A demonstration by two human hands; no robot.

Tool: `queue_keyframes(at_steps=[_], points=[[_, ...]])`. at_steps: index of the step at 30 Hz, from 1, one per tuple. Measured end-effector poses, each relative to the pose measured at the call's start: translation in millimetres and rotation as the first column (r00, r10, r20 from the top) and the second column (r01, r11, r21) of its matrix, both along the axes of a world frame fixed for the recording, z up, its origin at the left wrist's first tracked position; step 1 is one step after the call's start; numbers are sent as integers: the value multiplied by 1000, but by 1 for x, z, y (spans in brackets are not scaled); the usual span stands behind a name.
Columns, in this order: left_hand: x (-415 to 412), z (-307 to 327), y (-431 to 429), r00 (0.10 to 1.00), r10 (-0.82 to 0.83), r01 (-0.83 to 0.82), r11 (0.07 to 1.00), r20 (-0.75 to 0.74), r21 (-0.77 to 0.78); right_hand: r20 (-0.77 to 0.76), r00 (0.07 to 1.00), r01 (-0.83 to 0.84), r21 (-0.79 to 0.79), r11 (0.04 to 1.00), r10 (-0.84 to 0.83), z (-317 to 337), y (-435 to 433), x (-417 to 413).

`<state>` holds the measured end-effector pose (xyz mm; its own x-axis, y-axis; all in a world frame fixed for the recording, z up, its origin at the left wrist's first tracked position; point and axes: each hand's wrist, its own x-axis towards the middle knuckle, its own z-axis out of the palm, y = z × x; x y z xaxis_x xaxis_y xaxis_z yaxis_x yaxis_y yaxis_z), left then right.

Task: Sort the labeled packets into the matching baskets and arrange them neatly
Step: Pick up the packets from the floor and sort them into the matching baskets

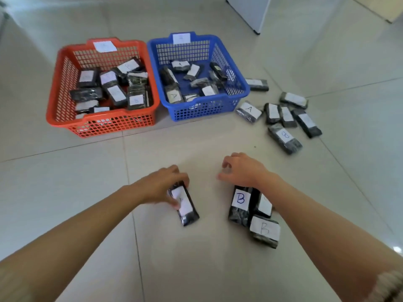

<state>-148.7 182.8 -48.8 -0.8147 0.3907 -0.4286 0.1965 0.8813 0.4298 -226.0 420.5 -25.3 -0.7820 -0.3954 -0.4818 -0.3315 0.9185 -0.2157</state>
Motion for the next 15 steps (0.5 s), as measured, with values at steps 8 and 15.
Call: queue_keyframes(at_steps=[8, 15], points=[[-18, 4, -17, 864, 501, -480, 850, -50, 216, 186, 970, 70, 403, 912, -156, -4, 6, 1], [-27, 40, -15, 570, 769, -704, 275, 289, 655, 185, 889, 457, -376, 806, -418, 6, -39, -10]])
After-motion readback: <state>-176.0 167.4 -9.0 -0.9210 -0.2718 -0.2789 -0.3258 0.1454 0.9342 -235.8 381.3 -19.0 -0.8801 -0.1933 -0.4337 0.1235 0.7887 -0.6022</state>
